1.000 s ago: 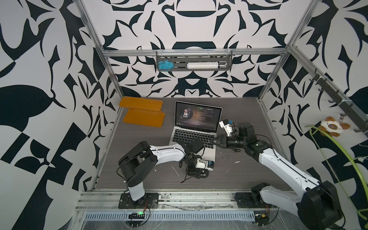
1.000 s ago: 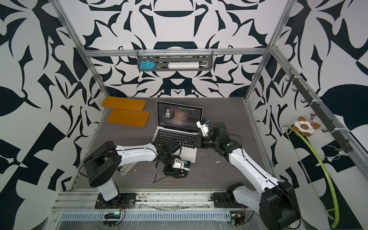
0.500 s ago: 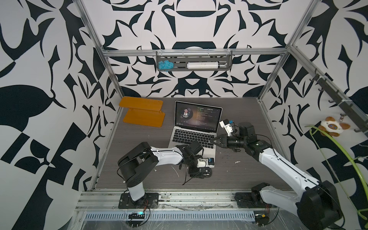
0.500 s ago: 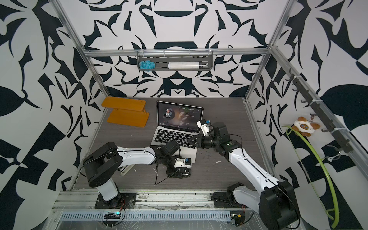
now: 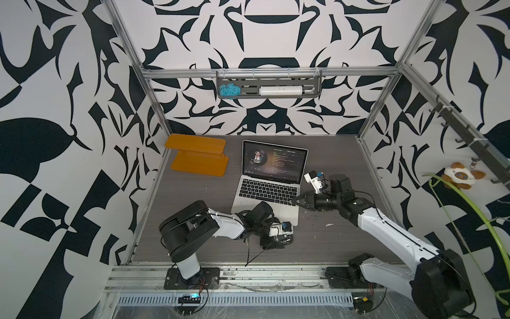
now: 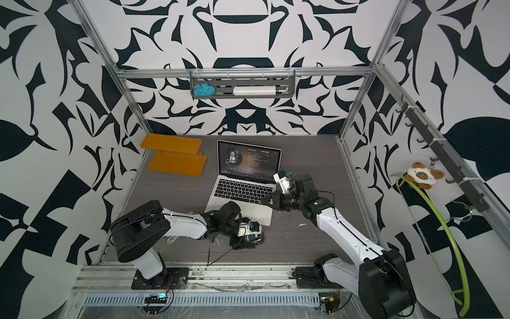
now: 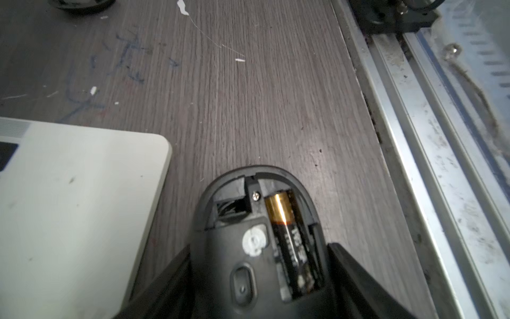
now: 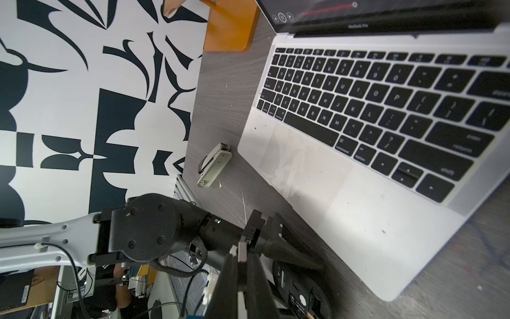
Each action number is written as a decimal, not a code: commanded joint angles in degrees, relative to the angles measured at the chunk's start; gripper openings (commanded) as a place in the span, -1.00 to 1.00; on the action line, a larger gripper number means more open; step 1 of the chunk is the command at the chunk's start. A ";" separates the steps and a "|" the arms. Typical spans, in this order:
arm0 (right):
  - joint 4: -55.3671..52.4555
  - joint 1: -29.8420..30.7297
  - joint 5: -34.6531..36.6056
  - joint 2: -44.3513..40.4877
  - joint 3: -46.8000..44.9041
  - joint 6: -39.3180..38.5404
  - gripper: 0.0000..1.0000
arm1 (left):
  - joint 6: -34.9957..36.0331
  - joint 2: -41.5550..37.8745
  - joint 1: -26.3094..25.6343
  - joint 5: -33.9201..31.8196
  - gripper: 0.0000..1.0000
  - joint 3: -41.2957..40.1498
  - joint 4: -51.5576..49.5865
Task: Remove the wireless mouse receiver from the laptop
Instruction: Adjust the mouse at the center of the board.
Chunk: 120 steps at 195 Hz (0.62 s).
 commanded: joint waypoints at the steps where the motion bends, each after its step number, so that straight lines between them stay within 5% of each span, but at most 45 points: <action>1: 0.58 -0.18 -0.40 -2.37 -1.45 1.57 -1.00 | -2.76 2.06 0.26 0.18 0.51 -2.72 1.01; 61: -1.42 -0.18 0.31 -5.08 -3.18 1.57 -1.00 | -11.46 5.21 0.26 -3.68 0.51 -10.21 21.25; 120: -3.08 -0.15 0.95 -4.71 -3.30 1.02 -1.00 | -12.51 11.52 0.26 -3.24 0.51 -14.70 36.23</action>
